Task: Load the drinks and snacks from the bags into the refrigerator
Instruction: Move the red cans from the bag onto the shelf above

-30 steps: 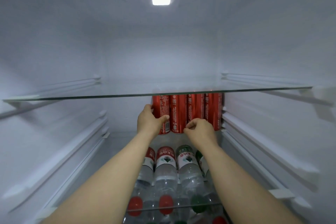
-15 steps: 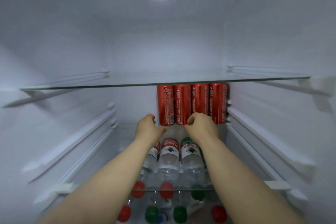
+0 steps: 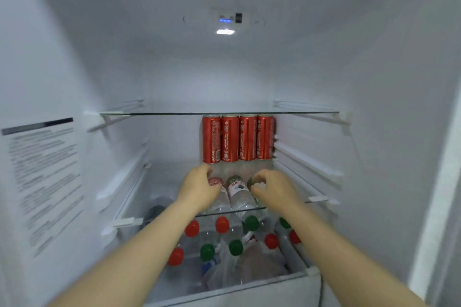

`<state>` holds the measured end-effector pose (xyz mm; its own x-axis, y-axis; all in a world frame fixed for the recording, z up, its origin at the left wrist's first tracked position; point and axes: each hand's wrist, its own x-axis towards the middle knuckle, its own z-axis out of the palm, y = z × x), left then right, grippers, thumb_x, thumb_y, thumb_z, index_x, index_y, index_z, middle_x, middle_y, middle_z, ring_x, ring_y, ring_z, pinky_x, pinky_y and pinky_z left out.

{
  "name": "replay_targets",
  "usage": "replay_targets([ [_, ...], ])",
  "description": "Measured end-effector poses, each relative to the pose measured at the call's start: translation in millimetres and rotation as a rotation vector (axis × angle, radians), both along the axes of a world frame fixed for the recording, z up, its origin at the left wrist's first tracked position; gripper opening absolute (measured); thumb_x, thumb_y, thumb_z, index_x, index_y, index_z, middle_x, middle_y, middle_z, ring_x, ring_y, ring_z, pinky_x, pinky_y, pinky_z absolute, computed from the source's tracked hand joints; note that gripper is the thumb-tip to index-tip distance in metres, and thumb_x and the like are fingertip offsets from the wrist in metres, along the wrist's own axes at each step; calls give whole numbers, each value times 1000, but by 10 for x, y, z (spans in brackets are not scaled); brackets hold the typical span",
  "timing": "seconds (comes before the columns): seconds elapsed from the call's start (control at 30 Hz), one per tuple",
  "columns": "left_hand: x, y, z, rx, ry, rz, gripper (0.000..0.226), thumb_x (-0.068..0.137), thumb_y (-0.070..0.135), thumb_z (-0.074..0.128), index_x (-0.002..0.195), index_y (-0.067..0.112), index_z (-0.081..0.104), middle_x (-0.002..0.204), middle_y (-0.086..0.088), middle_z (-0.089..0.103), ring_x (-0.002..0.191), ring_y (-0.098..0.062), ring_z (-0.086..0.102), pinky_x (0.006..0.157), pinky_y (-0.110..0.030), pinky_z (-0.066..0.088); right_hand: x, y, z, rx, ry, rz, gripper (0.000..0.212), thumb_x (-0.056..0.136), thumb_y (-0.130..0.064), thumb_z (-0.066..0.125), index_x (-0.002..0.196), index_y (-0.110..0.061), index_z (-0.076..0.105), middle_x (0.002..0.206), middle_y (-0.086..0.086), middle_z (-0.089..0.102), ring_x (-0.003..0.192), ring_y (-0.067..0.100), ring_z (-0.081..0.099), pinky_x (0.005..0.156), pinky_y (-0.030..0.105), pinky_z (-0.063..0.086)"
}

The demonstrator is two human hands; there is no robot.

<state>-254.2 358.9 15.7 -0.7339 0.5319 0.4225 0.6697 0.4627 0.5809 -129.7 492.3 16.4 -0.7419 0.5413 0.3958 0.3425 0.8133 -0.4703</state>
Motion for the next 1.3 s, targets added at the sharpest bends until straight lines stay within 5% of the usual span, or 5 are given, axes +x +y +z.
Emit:
replay_targets([
  [0.5, 1501, -145, 108, 67, 115, -492, 48, 81, 23, 67, 127, 16, 55, 129, -5, 57, 117, -21, 53, 98, -29, 41, 2241, -984, 327, 363, -194, -334, 39, 95, -32, 50, 133, -24, 50, 132, -5, 55, 122, 17, 49, 97, 31, 41],
  [0.87, 3504, -338, 409, 181, 203, -1049, 45, 82, 37, 68, 125, 30, 55, 121, 19, 54, 107, 3, 52, 93, -16, 40, 4354, -1739, 660, 533, -303, -603, 38, 91, -35, 57, 129, -27, 56, 125, -9, 61, 115, 14, 56, 92, 32, 49],
  [1.1, 4836, -490, 279, 172, 242, -1363, 54, 70, 66, 46, 119, 43, 53, 116, 28, 53, 108, 9, 51, 88, -27, 51, 5825, -2389, 608, 519, -368, -869, 33, 88, -36, 59, 119, -25, 62, 115, -10, 66, 104, 13, 63, 84, 31, 54],
  [1.3, 5980, -569, 238, 196, 307, -1551, 45, 80, 56, 54, 121, 38, 56, 117, 27, 56, 105, 6, 55, 89, -23, 50, 6971, -2932, 450, 481, -406, -1080, 34, 85, -35, 65, 117, -25, 63, 113, -11, 67, 102, 11, 64, 82, 30, 57],
])
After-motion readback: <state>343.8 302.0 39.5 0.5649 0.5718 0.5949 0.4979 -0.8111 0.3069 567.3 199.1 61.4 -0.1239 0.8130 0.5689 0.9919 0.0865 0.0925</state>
